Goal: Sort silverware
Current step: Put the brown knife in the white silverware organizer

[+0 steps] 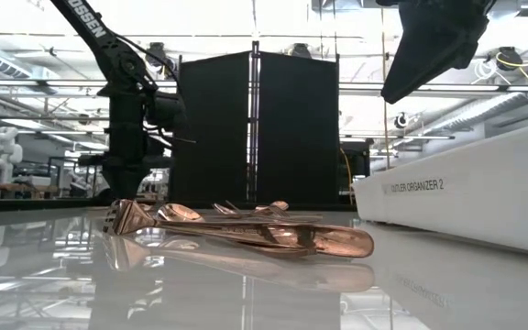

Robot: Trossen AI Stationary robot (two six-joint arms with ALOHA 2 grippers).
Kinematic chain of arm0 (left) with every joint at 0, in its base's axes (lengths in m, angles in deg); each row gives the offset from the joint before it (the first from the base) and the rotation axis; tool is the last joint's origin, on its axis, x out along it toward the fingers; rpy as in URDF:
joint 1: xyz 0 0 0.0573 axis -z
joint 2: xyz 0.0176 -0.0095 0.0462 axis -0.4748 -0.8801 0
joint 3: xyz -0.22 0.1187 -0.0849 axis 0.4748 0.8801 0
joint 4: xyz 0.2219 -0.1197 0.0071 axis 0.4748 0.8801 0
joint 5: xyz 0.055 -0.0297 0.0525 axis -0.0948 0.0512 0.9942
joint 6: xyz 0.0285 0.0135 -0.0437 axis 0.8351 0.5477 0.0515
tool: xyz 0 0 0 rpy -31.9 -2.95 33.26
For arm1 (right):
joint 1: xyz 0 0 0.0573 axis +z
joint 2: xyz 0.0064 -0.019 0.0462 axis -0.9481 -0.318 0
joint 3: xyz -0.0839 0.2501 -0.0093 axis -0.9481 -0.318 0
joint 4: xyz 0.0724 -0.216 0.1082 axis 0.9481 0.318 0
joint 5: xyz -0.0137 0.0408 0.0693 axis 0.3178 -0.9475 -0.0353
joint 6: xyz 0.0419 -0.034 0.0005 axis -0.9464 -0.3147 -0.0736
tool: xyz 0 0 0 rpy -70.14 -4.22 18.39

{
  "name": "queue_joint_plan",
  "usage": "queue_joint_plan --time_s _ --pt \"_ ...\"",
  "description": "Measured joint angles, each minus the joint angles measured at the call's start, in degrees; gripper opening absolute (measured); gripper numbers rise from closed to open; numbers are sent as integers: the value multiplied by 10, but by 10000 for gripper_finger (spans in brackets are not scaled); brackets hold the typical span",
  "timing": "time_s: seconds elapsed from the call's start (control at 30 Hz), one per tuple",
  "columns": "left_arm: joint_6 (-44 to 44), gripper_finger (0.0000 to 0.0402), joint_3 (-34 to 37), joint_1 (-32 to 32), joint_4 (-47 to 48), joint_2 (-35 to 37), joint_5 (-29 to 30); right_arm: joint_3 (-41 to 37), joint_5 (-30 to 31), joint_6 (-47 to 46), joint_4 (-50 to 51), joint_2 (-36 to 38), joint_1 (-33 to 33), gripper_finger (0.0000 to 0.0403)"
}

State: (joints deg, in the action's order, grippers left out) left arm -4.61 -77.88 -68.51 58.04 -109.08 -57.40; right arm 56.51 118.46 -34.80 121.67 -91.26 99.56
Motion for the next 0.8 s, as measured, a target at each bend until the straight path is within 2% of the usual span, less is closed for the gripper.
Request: queue_joint_plan --time_s 0.17,0.47,0.63,0.8 --pt "0 35 -1 0 16 1 -1 0 0 6 0 0 0 86" --pt "20 35 -1 7 52 2 -51 0 0 8 0 0 0 86" --pt "31 35 -2 9 63 2 -56 0 0 7 0 0 0 86" --pt "46 35 -2 13 72 2 -102 0 0 5 0 0 1 86"
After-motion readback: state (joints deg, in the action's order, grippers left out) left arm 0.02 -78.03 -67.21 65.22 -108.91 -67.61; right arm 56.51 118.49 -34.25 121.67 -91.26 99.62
